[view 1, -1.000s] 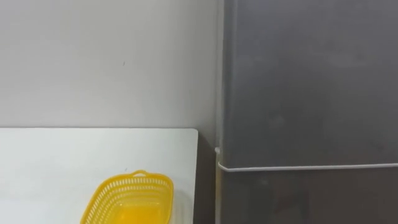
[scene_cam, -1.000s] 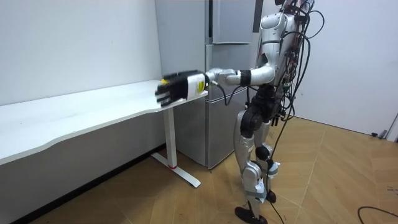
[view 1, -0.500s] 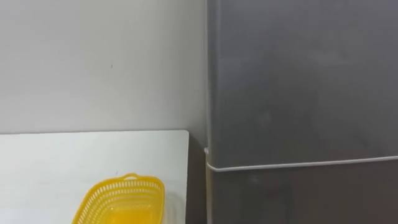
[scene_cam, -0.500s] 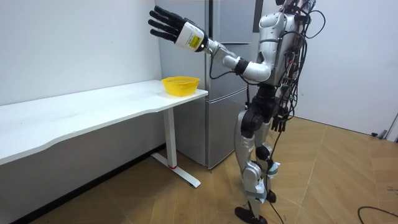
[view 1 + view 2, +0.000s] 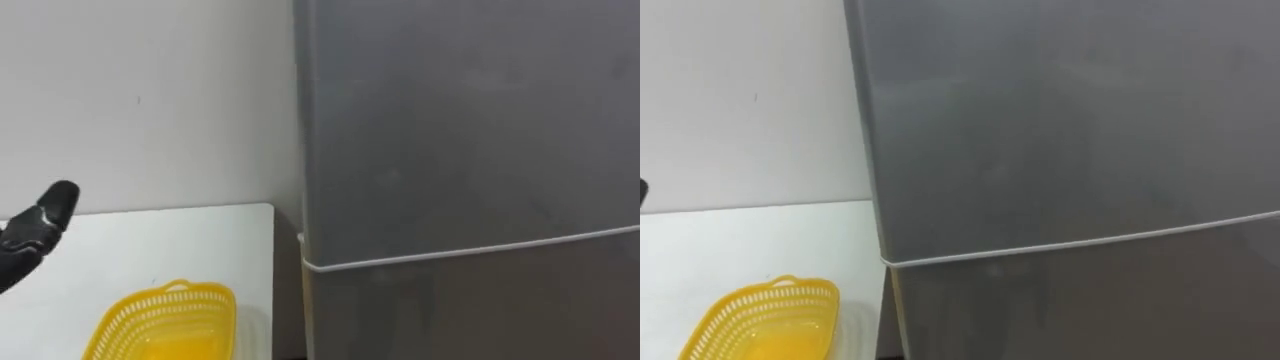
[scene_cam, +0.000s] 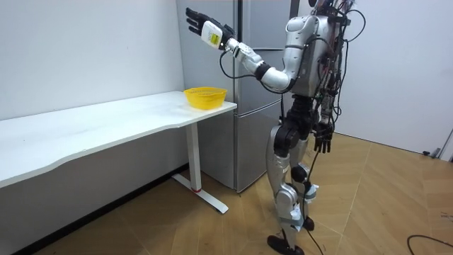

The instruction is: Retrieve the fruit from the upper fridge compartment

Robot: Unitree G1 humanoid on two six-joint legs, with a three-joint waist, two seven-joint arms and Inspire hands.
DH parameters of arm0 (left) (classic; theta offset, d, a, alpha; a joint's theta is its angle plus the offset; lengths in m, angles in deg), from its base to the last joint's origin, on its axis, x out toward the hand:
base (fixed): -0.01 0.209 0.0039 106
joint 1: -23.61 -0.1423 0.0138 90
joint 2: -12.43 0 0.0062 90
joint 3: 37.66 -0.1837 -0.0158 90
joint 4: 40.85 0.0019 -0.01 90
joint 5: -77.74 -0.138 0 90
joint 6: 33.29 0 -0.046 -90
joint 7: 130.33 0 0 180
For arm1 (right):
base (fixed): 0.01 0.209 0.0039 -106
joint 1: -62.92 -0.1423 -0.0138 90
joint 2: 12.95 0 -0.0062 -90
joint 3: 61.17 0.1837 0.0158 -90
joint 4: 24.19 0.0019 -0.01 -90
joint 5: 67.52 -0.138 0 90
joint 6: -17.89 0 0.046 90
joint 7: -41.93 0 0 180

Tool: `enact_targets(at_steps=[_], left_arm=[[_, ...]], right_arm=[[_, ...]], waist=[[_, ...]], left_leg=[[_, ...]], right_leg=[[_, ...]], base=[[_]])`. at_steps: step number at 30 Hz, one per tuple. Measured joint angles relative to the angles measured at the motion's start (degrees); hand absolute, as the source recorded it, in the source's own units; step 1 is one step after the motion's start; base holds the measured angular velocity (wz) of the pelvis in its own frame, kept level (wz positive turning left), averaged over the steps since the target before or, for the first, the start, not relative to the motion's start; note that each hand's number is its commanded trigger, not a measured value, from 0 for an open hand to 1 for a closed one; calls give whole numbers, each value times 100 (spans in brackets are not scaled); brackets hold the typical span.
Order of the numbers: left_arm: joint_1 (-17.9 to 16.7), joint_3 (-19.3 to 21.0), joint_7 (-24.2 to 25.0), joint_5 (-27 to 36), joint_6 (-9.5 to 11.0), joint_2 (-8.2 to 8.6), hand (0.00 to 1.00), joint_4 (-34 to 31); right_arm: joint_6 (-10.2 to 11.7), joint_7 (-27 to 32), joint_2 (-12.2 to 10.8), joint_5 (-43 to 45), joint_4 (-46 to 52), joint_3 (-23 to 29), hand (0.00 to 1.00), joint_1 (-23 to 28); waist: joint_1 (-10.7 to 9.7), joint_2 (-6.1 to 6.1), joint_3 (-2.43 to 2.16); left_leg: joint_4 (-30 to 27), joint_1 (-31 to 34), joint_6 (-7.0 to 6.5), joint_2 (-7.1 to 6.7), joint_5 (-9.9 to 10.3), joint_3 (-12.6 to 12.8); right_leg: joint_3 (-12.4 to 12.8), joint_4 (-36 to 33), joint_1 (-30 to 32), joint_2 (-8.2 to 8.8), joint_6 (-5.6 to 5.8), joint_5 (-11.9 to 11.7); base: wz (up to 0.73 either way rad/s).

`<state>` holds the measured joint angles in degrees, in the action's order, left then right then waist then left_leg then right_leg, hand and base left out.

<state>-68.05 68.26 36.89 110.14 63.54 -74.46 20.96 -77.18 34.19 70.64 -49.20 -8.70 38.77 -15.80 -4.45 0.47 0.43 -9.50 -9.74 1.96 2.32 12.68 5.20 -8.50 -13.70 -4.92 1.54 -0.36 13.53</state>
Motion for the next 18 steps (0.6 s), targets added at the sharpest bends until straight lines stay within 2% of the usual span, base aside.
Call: enact_targets(at_steps=[3, 5, 9, 13, 18], left_arm=[[195, -295, 402, -66, -121, -1, 0, -32], [242, -447, 641, -72, -239, -2, 0, -127], [302, -791, 1170, -74, -417, -3, 0, -206], [299, -829, 1499, -48, -560, -31, 0, -206], [299, -1089, 2163, -80, -992, -61, 0, -203]], right_arm=[[-2, -7, 1, 91, 25, 4, 0, 1], [-4, -4, 0, 246, 43, 4, 0, -35], [-42, 7, 2, 251, 25, -4, 0, -124], [-132, 68, -1, 248, 44, -47, 0, -128], [-136, 140, 1, 248, 78, -142, 0, -248]], waist=[[-78, -32, 3], [-164, -60, -1], [-201, -126, 1], [-186, -131, 10], [-206, -151, 9]], left_leg=[[-13, 6, 0, 0, 0, 16], [-11, 15, 0, 0, 0, 40], [2, -58, 0, 21, 0, 82], [10, -120, 0, 26, 0, 90], [9, -78, 0, 32, 0, 109]], right_leg=[[54, 12, 10, -7, -4, -4], [67, 9, 14, -10, -4, -4], [227, 6, -19, -52, -23, -17], [224, 10, -58, -54, -22, -18], [239, 3, -8, -62, -29, -22]], base=[[-14], [-8], [-21], [3], [-2]])
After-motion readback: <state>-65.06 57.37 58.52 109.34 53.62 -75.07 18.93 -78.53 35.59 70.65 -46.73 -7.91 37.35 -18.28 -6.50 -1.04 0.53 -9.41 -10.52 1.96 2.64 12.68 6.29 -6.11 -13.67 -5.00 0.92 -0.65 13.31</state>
